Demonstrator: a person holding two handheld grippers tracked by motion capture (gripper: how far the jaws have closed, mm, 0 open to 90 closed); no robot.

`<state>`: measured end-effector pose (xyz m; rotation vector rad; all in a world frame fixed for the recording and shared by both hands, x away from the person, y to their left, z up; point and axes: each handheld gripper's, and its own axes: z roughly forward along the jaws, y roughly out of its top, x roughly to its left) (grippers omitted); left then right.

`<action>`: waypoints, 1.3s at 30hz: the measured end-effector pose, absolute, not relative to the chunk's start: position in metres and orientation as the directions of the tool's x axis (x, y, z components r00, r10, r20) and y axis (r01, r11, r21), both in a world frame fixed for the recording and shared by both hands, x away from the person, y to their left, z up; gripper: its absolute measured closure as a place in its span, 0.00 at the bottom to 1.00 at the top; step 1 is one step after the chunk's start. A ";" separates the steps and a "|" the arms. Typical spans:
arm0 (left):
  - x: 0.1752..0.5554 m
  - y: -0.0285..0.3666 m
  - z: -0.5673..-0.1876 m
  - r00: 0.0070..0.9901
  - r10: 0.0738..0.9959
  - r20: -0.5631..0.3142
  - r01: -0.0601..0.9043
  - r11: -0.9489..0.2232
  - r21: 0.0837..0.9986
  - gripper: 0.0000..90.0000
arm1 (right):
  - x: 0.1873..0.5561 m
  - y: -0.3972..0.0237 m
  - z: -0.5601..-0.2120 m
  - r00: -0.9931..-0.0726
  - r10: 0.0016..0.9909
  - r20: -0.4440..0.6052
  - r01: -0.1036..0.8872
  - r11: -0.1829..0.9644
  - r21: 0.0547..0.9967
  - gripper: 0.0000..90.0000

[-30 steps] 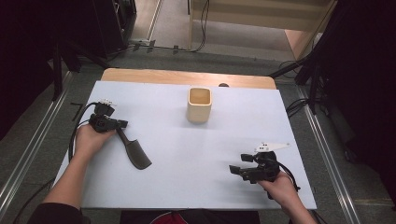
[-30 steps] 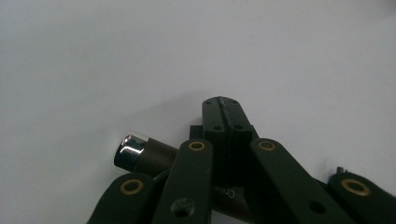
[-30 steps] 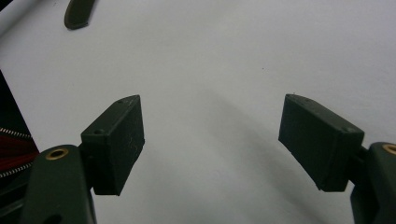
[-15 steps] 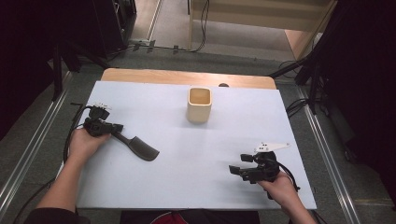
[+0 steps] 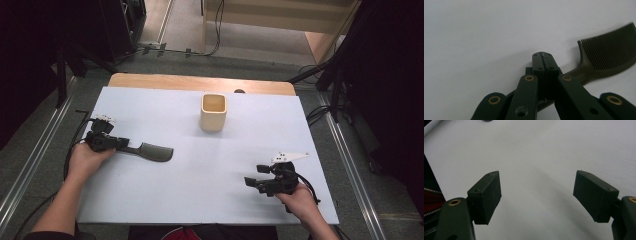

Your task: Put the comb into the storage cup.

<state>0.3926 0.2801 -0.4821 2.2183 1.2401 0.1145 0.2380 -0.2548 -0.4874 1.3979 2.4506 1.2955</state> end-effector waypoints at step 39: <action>0.343 0.286 -0.484 0.580 0.763 -0.284 0.766 -0.393 0.509 1.00 | 0.244 -0.248 -0.487 -0.609 0.715 0.343 0.689 0.263 0.676 0.23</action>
